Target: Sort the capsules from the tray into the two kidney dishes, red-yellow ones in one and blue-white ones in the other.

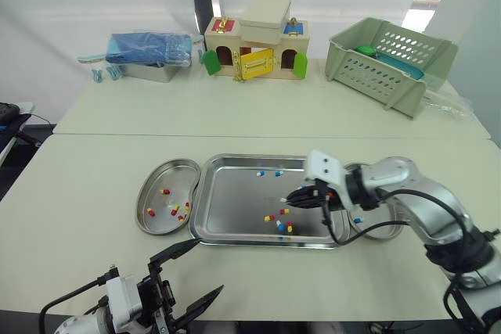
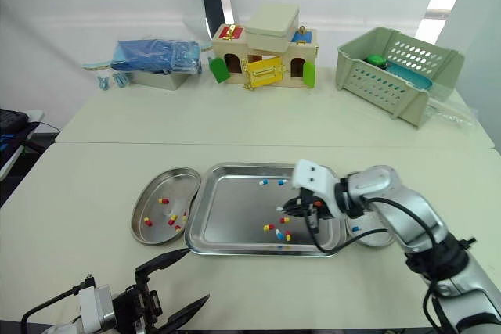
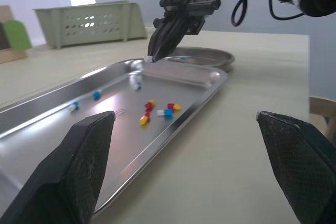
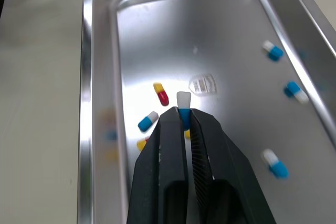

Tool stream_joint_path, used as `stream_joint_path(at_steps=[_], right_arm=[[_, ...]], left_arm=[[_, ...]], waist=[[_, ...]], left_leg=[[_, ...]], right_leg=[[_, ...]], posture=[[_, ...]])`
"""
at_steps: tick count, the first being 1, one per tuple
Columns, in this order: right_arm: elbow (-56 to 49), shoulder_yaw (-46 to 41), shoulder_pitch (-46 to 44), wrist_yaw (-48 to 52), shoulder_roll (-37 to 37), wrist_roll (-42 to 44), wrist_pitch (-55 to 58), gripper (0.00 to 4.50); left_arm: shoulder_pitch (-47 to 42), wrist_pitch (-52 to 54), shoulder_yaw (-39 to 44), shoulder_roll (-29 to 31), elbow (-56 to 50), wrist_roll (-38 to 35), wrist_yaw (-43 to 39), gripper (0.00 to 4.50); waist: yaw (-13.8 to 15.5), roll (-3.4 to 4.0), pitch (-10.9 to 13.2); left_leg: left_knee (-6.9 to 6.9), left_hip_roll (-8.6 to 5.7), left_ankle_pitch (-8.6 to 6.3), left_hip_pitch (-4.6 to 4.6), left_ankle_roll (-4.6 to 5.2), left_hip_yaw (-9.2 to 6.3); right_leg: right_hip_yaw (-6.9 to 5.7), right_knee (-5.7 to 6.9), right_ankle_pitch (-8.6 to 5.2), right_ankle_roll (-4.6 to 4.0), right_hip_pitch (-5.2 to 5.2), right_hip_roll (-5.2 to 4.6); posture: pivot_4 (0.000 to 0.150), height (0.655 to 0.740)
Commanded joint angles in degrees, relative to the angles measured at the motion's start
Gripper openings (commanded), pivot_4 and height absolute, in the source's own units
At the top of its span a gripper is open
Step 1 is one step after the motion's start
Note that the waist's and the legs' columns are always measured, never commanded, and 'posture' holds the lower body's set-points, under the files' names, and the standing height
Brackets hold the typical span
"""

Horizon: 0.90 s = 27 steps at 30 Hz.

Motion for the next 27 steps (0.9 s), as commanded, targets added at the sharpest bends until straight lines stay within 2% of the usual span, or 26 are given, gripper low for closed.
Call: stream_joint_path(at_steps=[1,4,8,15,17,23,27], right_arm=[[-4.1,-12.6,7.4,0.7,-6.5,3.4,0.9,0.02],[-3.7,-20.5,16.2,0.6,-10.7,3.8,-0.1,0.02],[-0.1,-25.4,24.5,-1.8,-12.6,1.5,-3.8,0.02],[1.4,-25.7,26.3,-4.7,-11.2,2.3,-5.6,0.02],[1.6,-25.6,26.3,-4.7,-11.4,2.7,-5.6,0.62],[3.2,-27.4,26.5,-4.0,-12.3,4.3,-6.6,2.06],[4.7,-29.9,27.4,-2.3,-12.9,5.4,-8.4,3.24]], left_arm=[[-2.3,0.4,-2.0,1.1,0.9,-2.2,-4.1,4.50],[-4.8,1.3,-3.0,1.4,2.3,-3.1,-6.3,4.50],[-7.1,1.2,-3.5,1.2,4.4,-3.6,-8.5,4.50],[-8.6,1.5,-3.1,0.5,5.8,-4.0,-8.9,4.50],[-8.5,1.6,-2.8,0.4,5.7,-4.1,-8.7,4.50],[-7.0,1.4,-1.8,0.0,5.0,-4.0,-7.2,4.50],[-5.8,1.1,-1.4,-0.7,3.7,-3.6,-5.0,4.50]], waist=[[0.0,0.00,0.0],[0.0,0.00,0.0],[-0.6,0.00,0.0],[-0.6,0.00,0.0],[-0.5,0.00,0.0],[-0.3,0.00,0.0],[-0.2,-0.01,0.0]], left_leg=[[0.00,0.00,0.00,0.00,0.00,0.02],[0.00,-0.01,0.00,0.00,0.01,0.02],[-0.01,0.00,0.00,0.18,0.02,0.15],[0.00,0.01,0.01,0.27,0.01,0.17],[0.00,0.01,0.00,0.26,0.01,0.17],[0.00,0.01,0.00,0.26,0.01,0.17],[0.00,0.01,0.00,0.26,0.02,0.17]], right_leg=[[0.01,0.00,0.00,0.00,0.00,0.00],[0.01,0.02,0.00,0.00,0.01,0.01],[0.14,0.07,0.00,0.00,0.11,0.01],[0.17,0.07,0.00,0.00,0.19,0.01],[0.18,0.06,0.00,0.00,0.20,0.00],[0.17,0.04,0.00,0.00,0.20,0.00],[0.17,0.04,0.00,0.00,0.21,0.00]], posture=[[0.150,0.7400],[0.150,0.7400],[0.150,0.7400],[0.150,0.7400],[0.150,0.7400],[0.150,0.7400],[0.150,0.7400]])
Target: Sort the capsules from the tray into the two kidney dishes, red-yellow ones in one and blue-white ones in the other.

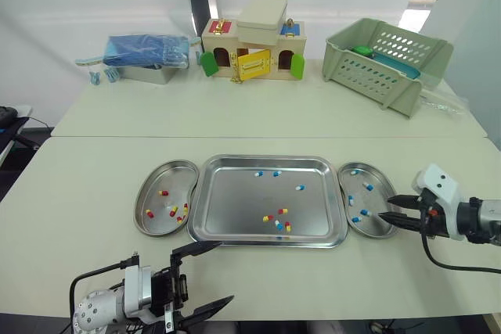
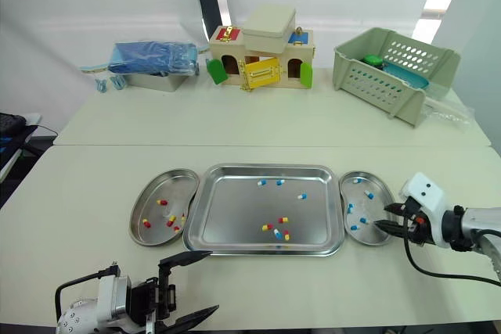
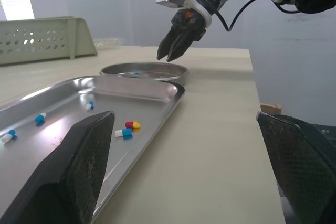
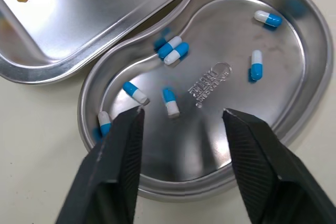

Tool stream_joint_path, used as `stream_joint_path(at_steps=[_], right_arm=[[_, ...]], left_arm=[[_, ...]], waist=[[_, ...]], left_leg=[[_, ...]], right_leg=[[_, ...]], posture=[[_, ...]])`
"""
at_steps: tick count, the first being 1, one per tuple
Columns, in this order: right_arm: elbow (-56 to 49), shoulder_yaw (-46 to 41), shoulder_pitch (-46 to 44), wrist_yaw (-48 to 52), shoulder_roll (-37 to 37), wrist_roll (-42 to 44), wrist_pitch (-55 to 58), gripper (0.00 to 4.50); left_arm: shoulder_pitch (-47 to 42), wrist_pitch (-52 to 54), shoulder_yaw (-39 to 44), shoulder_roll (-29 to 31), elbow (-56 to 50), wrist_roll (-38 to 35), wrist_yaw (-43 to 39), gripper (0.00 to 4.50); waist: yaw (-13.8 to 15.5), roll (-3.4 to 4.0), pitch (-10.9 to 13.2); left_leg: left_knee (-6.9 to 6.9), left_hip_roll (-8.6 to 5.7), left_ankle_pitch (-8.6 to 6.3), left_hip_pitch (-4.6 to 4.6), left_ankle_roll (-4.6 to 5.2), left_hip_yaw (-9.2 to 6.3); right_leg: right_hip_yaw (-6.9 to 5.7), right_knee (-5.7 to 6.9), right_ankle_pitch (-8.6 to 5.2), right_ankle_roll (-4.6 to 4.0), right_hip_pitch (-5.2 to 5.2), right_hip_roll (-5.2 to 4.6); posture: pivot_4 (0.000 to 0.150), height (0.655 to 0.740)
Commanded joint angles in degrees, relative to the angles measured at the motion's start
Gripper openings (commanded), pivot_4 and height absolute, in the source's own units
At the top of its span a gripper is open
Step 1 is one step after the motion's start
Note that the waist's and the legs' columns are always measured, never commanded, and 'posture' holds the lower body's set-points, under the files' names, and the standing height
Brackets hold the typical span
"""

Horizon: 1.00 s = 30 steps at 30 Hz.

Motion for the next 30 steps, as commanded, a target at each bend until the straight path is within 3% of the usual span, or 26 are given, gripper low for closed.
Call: stream_joint_path(at_steps=[1,4,10,19,30], right_arm=[[1.0,-4.5,0.9,2.4,-1.2,1.7,-3.7,3.52],[4.2,-8.4,2.6,5.3,-1.0,2.4,-8.9,4.45],[23.5,-15.4,3.9,12.9,-1.8,2.0,-22.2,4.45],[46.5,-9.0,-5.3,18.9,-6.2,-2.9,-34.5,4.45],[50.3,-4.6,-10.8,21.7,-7.2,-4.1,-38.1,4.45]], left_arm=[[1.4,-0.4,1.6,-0.6,-2.8,-0.3,2.5,4.50],[3.4,-0.4,3.0,-1.3,-4.1,0.3,5.9,4.50],[11.1,1.5,10.3,-2.4,-6.7,1.3,16.2,4.50],[19.2,-1.5,15.8,-2.9,-7.8,1.7,17.7,4.50],[19.9,-2.0,16.7,-3.2,-7.5,1.7,17.7,4.50]], waist=[[0.0,-0.01,0.0],[0.1,-0.03,0.0],[0.0,-0.09,0.0],[-0.2,-0.02,0.0],[-0.1,0.01,0.0]], left_leg=[[0.00,0.00,0.00,0.00,0.00,0.00],[0.00,0.00,0.00,0.00,0.00,0.00],[0.00,0.00,0.00,0.06,0.00,0.07],[-0.01,0.02,0.00,0.24,0.00,0.29],[-0.02,0.02,-0.01,0.21,0.00,0.37]], right_leg=[[0.00,0.00,0.00,0.00,0.00,0.00],[0.00,-0.01,0.00,0.00,0.02,0.00],[0.05,-0.03,0.00,0.00,0.06,-0.01],[0.27,0.02,0.00,0.00,0.09,0.00],[0.37,0.00,0.00,0.01,0.05,-0.01]], posture=[[0.150,0.7400],[0.150,0.7400],[0.150,0.7400],[0.150,0.7400],[0.150,0.7400]])
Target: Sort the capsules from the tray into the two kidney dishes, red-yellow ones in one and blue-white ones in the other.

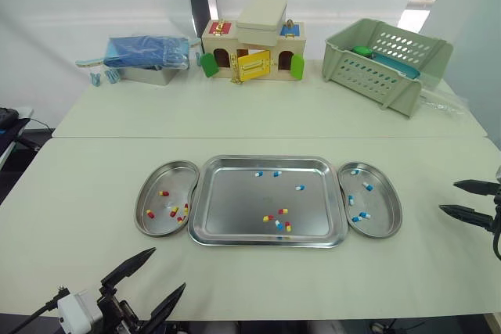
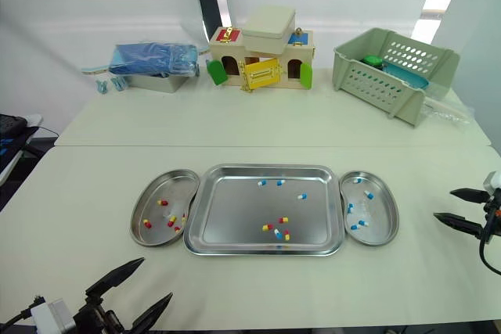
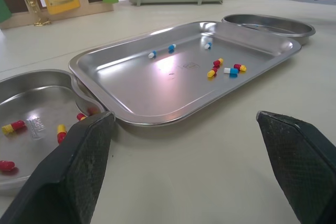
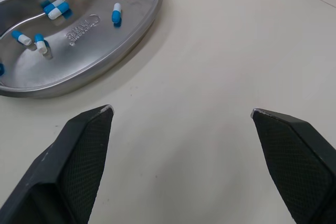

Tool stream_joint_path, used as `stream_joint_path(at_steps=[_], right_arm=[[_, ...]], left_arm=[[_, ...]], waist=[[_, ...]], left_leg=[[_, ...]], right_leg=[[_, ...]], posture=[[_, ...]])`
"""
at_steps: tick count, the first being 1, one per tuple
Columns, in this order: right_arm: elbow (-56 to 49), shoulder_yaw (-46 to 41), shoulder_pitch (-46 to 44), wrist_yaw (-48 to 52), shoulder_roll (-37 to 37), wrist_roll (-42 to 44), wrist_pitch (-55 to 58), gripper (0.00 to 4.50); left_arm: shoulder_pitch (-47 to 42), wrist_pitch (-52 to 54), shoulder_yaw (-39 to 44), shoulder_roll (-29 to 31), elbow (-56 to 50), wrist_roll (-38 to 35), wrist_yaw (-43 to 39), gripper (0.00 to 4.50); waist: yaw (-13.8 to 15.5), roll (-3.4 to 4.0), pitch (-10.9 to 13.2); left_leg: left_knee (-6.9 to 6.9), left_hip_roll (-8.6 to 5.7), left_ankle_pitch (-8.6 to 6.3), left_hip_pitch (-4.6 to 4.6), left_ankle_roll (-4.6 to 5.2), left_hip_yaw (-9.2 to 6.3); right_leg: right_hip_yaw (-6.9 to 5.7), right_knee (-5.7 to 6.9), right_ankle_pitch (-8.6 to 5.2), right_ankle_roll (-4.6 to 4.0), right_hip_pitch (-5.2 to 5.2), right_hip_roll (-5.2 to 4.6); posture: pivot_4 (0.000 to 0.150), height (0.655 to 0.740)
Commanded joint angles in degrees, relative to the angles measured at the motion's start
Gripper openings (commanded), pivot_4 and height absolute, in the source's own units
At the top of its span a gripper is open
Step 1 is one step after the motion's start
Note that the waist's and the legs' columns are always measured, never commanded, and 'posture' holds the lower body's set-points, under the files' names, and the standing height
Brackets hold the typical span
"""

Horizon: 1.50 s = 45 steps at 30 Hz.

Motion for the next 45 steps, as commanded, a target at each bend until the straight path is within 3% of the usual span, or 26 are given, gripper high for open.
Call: stream_joint_path(at_steps=[1,6,11,14,17,23,31,44,45], right_arm=[[-2.4,-0.4,-0.7,1.8,-2.4,0.7,-0.4,4.45],[-11.6,1.3,-1.3,5.0,-3.8,3.1,5.8,4.45],[-34.2,8.2,-8.6,2.6,-3.3,11.1,23.4,4.45],[-43.4,14.7,-15.4,-2.1,0.5,14.4,32.9,4.45],[-47.2,24.5,-22.1,-7.4,9.1,11.5,35.5,4.45],[-37.8,39.8,-33.0,-14.5,26.0,0.9,32.0,4.45],[-14.8,47.2,-44.0,-16.5,40.3,-10.2,20.0,4.45],[5.1,47.5,-48.8,-15.2,47.6,-18.9,7.9,4.45],[6.0,47.3,-49.0,-15.0,47.8,-19.2,7.3,4.28]], left_arm=[[-0.1,-1.2,1.2,-0.3,-1.0,-0.1,0.5,4.50],[-1.7,-1.8,0.4,-0.2,-0.9,0.0,-0.2,4.50],[-3.0,-2.4,-2.6,-1.8,-2.9,0.1,-0.4,4.50],[-3.5,-3.6,-5.4,-3.3,-3.1,1.8,-0.7,4.50],[-5.2,-4.1,-7.0,-5.2,-2.8,2.9,1.2,4.50],[-5.5,-3.9,-7.9,-7.5,-3.9,4.8,5.9,4.50],[-2.1,-3.5,-10.3,-9.9,-8.1,7.3,12.1,4.50],[-0.1,-6.3,-12.8,-10.8,-7.9,9.3,15.6,4.50],[0.0,-6.6,-12.9,-10.9,-7.7,9.4,15.6,4.50]], waist=[[0.0,0.01,0.0],[0.0,0.09,0.0],[-0.6,0.28,-0.1],[-0.5,0.15,-0.1],[-0.2,-0.05,-0.1],[-0.1,-0.06,0.0],[-0.5,-0.05,0.0],[-1.3,-0.02,0.0],[-1.4,-0.02,0.0]], left_leg=[[0.00,0.00,0.00,0.00,0.00,0.01],[0.00,0.00,0.00,0.02,0.00,0.05],[0.00,0.03,0.00,0.03,0.00,0.09],[-0.01,0.02,0.00,-0.01,-0.01,0.08],[0.00,0.03,0.00,-0.03,-0.01,-0.02],[0.01,0.02,0.01,-0.14,-0.03,-0.13],[0.01,0.03,0.02,-0.17,-0.04,-0.29],[0.00,0.02,0.01,-0.16,-0.03,-0.27],[-0.01,0.02,0.01,-0.16,-0.04,-0.25]], right_leg=[[0.01,0.00,0.00,0.00,-0.01,0.00],[0.05,0.02,0.00,0.00,-0.03,0.00],[0.12,0.05,0.01,0.01,-0.04,0.01],[0.10,0.01,0.01,0.02,-0.05,0.01],[0.01,0.00,0.01,0.02,-0.05,0.01],[-0.09,0.02,0.01,0.02,-0.18,0.00],[-0.27,0.04,0.01,0.01,-0.20,0.00],[-0.26,0.06,0.01,0.00,-0.23,0.00],[-0.24,0.06,0.01,0.01,-0.25,0.00]], posture=[[0.150,0.7400],[0.150,0.7400],[0.150,0.7400],[0.150,0.7400],[0.150,0.7400],[0.150,0.7400],[0.150,0.7400],[0.150,0.7400],[0.150,0.7400]])
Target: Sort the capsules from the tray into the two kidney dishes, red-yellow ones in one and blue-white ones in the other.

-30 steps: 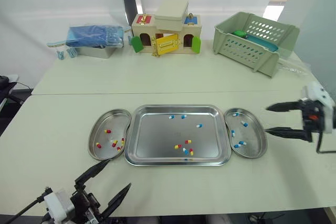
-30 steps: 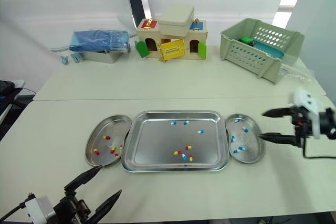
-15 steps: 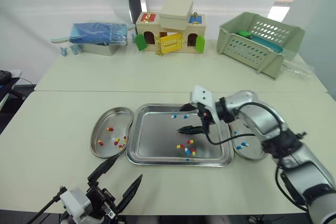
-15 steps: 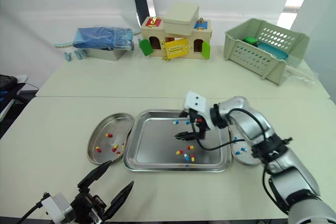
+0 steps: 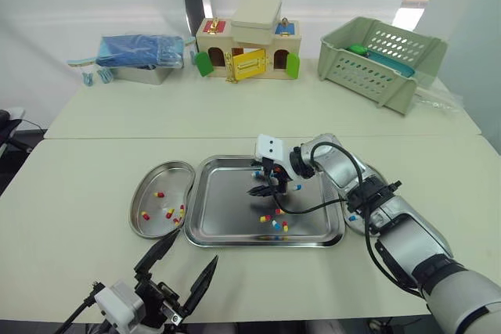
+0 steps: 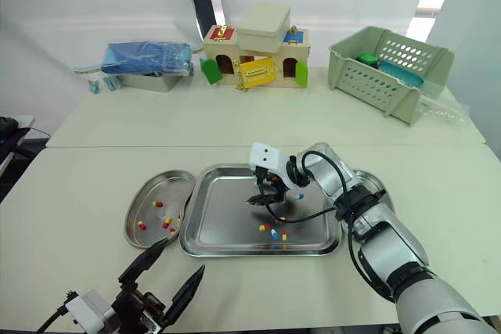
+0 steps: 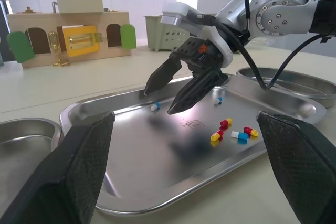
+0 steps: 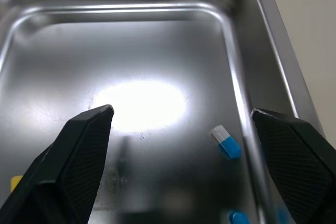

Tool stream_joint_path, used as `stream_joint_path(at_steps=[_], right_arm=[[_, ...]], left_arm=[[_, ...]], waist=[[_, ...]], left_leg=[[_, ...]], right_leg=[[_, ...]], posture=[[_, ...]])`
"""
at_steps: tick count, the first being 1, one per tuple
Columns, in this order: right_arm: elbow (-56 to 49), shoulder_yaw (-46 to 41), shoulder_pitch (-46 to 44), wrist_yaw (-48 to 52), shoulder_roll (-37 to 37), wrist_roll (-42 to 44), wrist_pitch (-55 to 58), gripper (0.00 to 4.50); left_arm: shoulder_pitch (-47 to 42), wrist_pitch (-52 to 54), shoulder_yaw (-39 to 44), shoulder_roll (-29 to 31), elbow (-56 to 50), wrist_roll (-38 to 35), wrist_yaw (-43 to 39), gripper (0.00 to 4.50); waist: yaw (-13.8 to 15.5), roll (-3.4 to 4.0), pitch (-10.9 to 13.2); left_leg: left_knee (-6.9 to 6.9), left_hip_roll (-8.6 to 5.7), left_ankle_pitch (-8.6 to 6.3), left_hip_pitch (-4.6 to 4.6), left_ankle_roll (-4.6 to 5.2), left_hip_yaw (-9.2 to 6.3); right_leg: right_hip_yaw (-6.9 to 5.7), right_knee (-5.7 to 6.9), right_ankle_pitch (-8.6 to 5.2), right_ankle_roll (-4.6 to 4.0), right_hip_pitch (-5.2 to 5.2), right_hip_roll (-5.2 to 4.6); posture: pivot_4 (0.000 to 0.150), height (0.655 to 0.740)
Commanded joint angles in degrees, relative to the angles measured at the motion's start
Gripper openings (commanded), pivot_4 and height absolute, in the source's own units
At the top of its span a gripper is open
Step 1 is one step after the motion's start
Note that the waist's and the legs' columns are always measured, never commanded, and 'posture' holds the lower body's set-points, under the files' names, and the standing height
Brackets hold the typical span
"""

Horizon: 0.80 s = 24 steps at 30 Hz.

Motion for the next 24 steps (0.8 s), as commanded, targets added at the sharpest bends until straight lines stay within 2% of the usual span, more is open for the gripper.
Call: stream_joint_path(at_steps=[1,2,5,13,17,24], right_arm=[[2.3,-1.4,-2.3,0.4,1.1,-1.2,-3.0,4.07],[3.4,-1.5,-2.6,0.3,1.5,-1.5,-3.6,3.86],[5.9,-2.0,-3.2,0.0,2.4,-2.4,-5.0,2.82],[8.2,-2.1,-3.0,1.2,3.3,-4.7,-5.1,2.82],[7.9,-2.7,-2.4,1.3,3.4,-5.2,-5.0,1.92],[7.5,-3.2,-1.9,1.2,3.6,-5.5,-4.7,0.01]], left_arm=[[1.3,-2.3,-0.5,-0.2,-0.5,0.5,0.6,4.50],[1.4,-2.6,-0.6,-0.2,-0.3,0.6,0.6,4.50],[1.5,-3.2,-0.8,0.0,0.1,0.8,1.0,4.50],[1.7,-4.5,-0.9,0.9,1.1,0.8,1.1,4.50],[1.5,-4.9,-1.0,1.3,1.6,0.5,1.1,4.50],[1.4,-5.3,-1.0,2.0,2.2,0.1,0.8,4.50]], waist=[[0.0,0.00,0.0],[0.0,0.01,0.0],[-0.1,0.01,0.0],[-0.1,0.02,0.0],[-0.1,0.02,0.0],[-0.1,0.02,0.0]], left_leg=[[-0.01,0.00,0.00,0.00,0.00,0.00],[-0.01,0.00,0.00,0.00,0.00,0.00],[-0.01,0.00,0.00,0.00,0.01,0.00],[-0.02,0.01,0.00,0.00,0.01,0.00],[-0.01,0.00,0.00,0.00,0.01,0.00],[-0.01,0.00,0.00,0.00,0.01,0.00]], right_leg=[[0.00,0.00,0.00,0.00,-0.01,0.00],[0.00,0.00,0.00,0.00,-0.01,0.00],[0.00,0.02,0.00,0.00,-0.02,0.00],[0.00,0.02,0.00,0.00,-0.02,0.00],[0.00,0.02,0.00,0.00,-0.01,0.00],[0.00,0.02,0.00,0.00,-0.02,0.00]], posture=[[0.150,0.7400],[0.150,0.7400],[0.150,0.7400],[0.150,0.7400],[0.150,0.7400],[0.150,0.7400]])
